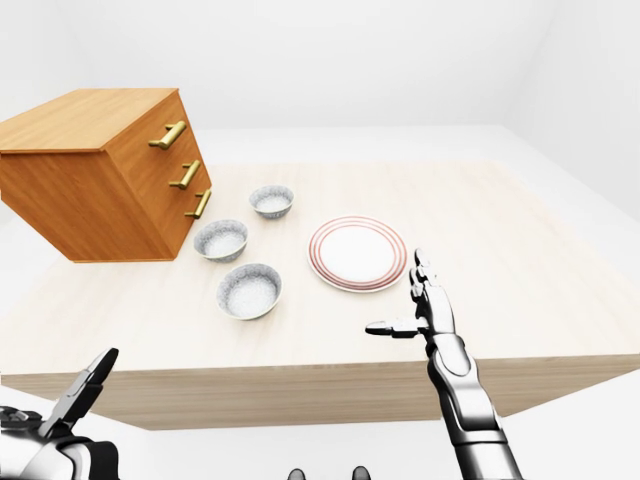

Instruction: Put the bowl at the front on the plate.

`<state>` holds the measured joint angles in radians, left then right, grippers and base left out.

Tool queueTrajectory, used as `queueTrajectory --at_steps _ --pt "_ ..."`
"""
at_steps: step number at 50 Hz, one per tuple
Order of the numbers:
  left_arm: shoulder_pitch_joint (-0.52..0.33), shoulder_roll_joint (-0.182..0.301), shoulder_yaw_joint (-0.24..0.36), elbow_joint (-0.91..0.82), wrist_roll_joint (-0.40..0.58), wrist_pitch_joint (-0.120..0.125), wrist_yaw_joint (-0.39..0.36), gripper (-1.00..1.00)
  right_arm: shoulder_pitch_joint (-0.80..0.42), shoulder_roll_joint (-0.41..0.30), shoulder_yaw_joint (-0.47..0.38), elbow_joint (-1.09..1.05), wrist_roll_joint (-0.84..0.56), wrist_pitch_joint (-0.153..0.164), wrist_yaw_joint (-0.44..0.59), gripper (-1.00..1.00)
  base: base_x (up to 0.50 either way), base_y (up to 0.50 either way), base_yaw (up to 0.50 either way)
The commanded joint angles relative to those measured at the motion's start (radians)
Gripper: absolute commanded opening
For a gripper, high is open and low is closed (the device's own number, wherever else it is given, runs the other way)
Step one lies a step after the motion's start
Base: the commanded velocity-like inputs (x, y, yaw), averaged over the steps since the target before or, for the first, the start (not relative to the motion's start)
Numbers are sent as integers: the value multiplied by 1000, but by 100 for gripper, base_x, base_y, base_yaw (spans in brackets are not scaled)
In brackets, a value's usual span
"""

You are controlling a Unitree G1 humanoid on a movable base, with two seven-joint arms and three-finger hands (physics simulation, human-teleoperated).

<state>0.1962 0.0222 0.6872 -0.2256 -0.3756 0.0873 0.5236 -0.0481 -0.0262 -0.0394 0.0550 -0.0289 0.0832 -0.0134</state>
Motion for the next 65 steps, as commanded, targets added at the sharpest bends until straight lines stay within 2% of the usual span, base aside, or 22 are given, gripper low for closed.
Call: queueTrajectory --at_steps 1,5,13,19,20,23,24,27,31,32,35,37,42,44,48,54,55,58,59,65 --pt "5 -16 6 -20 -8 0 0 100 6 2 5 -17 1 -12 24 100 50 0 0" --pt "3 -10 8 -20 -26 0 0 100 1 1 4 2 -3 -22 22 100 50 0 0" --pt "-3 -12 6 -3 -10 0 0 100 3 3 6 -13 -5 -5 18 100 50 0 0" --pt "-5 -9 -1 8 3 0 0 100 -5 0 2 15 -9 -19 15 100 50 0 0" --pt "-4 -9 -1 4 2 0 0 100 -2 1 4 1 -10 -9 14 100 50 0 0" --pt "-6 -6 -2 9 2 0 0 100 0 2 3 0 -7 -16 16 100 50 0 0" --pt "-5 -6 -2 8 2 0 0 100 1 3 5 -10 -8 -5 14 100 50 0 0" --pt "-2 -7 -2 -1 1 0 0 100 -1 1 2 4 -7 -17 15 100 50 0 0" --pt "-8 -6 -1 8 1 0 0 100 -1 3 4 -6 -9 -5 11 100 50 0 0" --pt "-5 -6 -1 5 0 0 0 100 -5 1 1 14 -10 -20 10 100 50 0 0" --pt "-3 -6 0 -3 -4 0 0 100 -3 1 2 6 -23 -10 -6 100 18 0 0" --pt "-4 -7 0 -2 -2 0 0 100 17 4 14 -42 -53 4 -25 100 0 0 0" --pt "-7 -6 -1 0 -1 0 0 100 64 19 71 -227 -103 4 12 100 0 0 0" --pt "-5 -6 -1 -5 -4 0 0 100 62 23 93 -273 -165 4 -13 100 0 0 0" --pt "-3 -8 0 -10 -1 0 0 100 87 30 191 -428 -324 4 -5 100 0 0 0" --pt "-5 -2 0 -10 -4 0 0 100 86 41 240 -483 -370 4 32 100 0 0 0" --pt "-10 -1 -5 12 30 0 0 100 78 41 253 -501 -379 4 54 100 0 0 0" --pt "-9 4 -1 -4 8 0 0 100 61 38 271 -516 -404 4 80 100 0 0 0" --pt "-8 0 -3 0 11 0 0 100 45 17 302 -537 -481 4 95 100 0 0 0" --pt "-10 -5 -1 5 10 0 0 100 18 14 346 -544 -715 4 235 100 0 0 0"
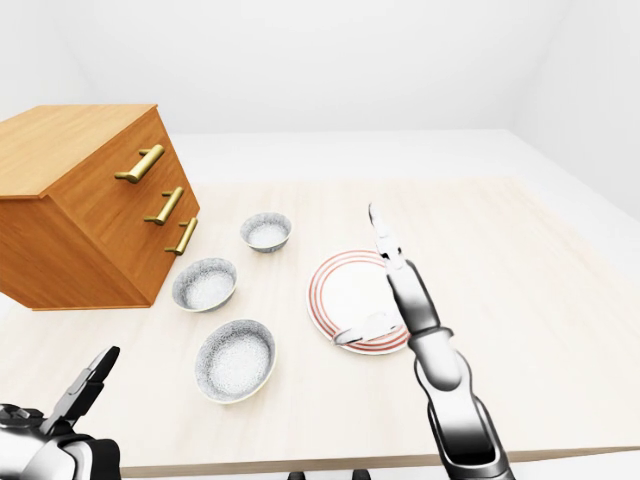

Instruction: Put the bowl at the front on the plate.

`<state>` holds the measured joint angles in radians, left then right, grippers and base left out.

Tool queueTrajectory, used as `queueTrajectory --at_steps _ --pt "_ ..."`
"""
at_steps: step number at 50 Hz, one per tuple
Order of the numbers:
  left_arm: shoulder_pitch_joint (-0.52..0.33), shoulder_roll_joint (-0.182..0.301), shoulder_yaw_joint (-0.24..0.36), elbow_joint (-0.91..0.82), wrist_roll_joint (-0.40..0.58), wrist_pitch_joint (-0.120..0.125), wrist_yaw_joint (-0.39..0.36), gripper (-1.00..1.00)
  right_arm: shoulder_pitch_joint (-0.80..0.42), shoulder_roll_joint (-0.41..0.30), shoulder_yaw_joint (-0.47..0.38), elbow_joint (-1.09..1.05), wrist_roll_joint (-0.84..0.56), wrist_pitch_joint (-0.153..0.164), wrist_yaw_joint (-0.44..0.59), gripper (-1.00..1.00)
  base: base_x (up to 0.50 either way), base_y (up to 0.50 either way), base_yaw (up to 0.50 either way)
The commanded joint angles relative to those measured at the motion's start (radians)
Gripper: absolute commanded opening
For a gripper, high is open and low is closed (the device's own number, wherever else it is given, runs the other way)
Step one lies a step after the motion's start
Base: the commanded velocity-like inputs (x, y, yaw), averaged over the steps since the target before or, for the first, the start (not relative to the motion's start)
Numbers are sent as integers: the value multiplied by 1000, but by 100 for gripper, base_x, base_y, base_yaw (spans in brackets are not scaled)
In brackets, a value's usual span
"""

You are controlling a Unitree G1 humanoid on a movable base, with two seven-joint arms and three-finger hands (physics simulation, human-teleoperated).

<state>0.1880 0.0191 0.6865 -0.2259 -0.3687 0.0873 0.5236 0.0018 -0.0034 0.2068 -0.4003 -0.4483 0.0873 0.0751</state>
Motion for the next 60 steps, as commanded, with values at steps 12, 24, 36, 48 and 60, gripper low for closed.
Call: queueTrajectory --at_steps 12,24,36,48,60 --pt "3 -4 -5 16 9 0 0 100 -60 63 159 -75 -860 0 415 100 0 0 0" --pt "5 -1 -6 20 0 0 0 100 -54 203 239 20 -1269 0 476 100 0 0 0" --pt "4 -3 -3 17 3 0 0 100 -57 209 269 66 -1326 0 531 100 0 0 0" --pt "7 -4 -4 13 7 0 0 100 -93 209 262 102 -1333 0 581 100 0 0 0" --pt "7 -6 -1 10 8 0 0 100 -106 207 263 144 -1276 0 593 100 0 0 0"
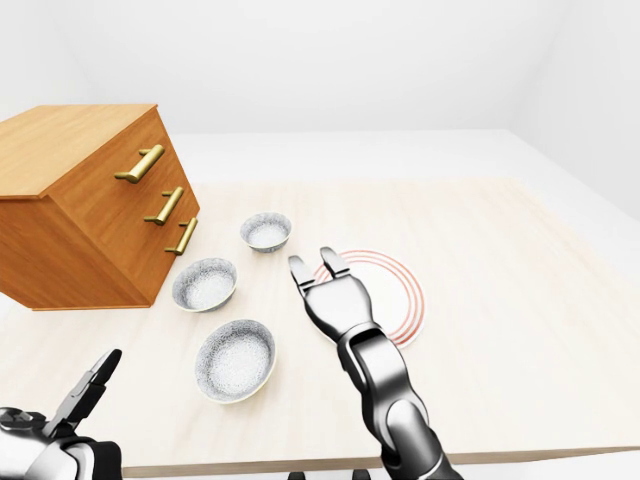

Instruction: Put the bowl at the front on the plate.

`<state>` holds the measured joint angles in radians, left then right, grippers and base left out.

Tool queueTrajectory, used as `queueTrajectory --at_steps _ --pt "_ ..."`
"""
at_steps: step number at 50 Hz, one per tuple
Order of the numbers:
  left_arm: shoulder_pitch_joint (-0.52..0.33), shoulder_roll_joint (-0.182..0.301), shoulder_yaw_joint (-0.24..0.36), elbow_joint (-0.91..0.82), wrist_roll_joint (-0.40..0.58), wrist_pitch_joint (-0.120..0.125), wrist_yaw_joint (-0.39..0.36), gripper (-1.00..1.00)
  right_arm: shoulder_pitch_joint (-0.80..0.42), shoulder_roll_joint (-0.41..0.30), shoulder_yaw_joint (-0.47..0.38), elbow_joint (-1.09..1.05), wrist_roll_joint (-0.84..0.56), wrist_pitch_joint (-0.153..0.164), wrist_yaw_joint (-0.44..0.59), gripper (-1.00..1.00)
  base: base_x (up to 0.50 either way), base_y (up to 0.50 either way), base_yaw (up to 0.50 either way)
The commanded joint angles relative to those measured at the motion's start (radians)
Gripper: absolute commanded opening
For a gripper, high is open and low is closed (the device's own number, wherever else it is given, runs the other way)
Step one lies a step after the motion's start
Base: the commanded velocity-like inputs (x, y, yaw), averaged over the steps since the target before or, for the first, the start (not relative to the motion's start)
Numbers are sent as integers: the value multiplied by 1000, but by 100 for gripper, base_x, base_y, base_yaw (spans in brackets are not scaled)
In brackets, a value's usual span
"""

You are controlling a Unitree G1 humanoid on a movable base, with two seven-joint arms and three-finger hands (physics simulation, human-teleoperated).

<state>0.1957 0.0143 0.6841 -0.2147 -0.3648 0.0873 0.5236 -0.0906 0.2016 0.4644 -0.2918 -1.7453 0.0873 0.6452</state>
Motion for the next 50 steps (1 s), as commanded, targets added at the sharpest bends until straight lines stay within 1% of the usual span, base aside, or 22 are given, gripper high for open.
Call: queueTrajectory --at_steps 1,8,27,28,29,32,34,35,36,42,46,50 --pt "-1 -1 1 1 5 0 0 100 -14 3 7 35 22 0 24 100 0 0 0" --pt "-1 -1 -2 6 7 0 0 100 -20 6 -7 39 27 0 35 100 0 0 0" --pt "-1 0 -3 7 6 0 0 100 -20 5 -6 38 28 0 36 100 0 0 0" --pt "0 0 -3 5 6 0 0 100 -19 8 -4 36 24 0 15 100 0 0 0" --pt "2 -1 -2 -1 5 0 0 100 -25 8 0 41 39 0 16 100 0 0 0" --pt "-3 1 -3 9 5 0 0 100 -35 9 13 51 4 0 42 100 0 0 0" --pt "1 1 -2 -4 4 0 0 100 -40 16 25 41 7 0 53 100 0 0 0" --pt "1 0 -1 -6 4 0 0 100 -39 19 32 41 19 0 53 100 0 0 0" --pt "-1 3 -3 0 8 0 0 100 -39 20 46 33 -8 0 53 100 0 0 0" --pt "-4 1 -2 6 13 0 0 100 -47 37 72 16 -6 0 53 100 0 0 0" --pt "-5 2 -5 9 15 0 0 100 -37 40 91 25 -20 0 53 100 0 0 0" --pt "-4 1 -7 9 17 0 0 100 -15 39 119 27 1 0 53 100 0 0 0"
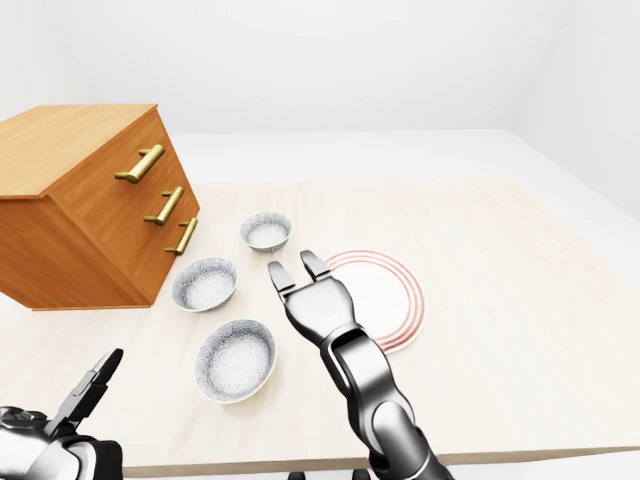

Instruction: Put the bowl at the front on the plate.

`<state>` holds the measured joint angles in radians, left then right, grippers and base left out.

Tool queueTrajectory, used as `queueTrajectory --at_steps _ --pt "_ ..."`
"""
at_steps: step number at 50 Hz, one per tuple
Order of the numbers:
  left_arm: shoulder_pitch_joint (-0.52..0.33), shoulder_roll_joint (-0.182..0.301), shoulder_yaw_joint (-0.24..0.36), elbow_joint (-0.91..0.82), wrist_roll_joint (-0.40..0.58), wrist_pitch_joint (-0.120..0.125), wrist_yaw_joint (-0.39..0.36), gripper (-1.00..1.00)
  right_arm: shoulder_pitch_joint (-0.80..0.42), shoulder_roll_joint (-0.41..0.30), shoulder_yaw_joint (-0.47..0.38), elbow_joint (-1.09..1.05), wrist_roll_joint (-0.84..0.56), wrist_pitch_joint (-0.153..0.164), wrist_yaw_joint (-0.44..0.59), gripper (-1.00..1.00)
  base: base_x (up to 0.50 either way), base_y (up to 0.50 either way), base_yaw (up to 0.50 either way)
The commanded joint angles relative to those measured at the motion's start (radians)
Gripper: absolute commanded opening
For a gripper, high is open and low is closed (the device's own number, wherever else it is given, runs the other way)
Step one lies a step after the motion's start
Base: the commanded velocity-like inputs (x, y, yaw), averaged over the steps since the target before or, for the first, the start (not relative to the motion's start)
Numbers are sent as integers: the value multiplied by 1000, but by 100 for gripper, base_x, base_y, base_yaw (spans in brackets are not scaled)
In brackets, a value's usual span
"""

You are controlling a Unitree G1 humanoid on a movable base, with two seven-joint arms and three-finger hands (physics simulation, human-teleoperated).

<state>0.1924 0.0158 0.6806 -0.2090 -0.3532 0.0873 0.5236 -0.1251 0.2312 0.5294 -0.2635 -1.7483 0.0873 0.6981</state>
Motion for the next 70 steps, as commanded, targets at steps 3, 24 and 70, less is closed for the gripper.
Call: queueTrajectory --at_steps 3,24,70 --pt "-1 1 -3 5 5 0 0 100 32 2 76 5 -12 0 0 100 0 0 0" --pt "3 -1 0 -6 -3 0 0 100 106 -31 241 -56 -26 -125 0 100 0 0 0" --pt "2 -1 -2 8 -1 0 0 100 106 -27 266 20 -57 -135 0 100 0 0 0"
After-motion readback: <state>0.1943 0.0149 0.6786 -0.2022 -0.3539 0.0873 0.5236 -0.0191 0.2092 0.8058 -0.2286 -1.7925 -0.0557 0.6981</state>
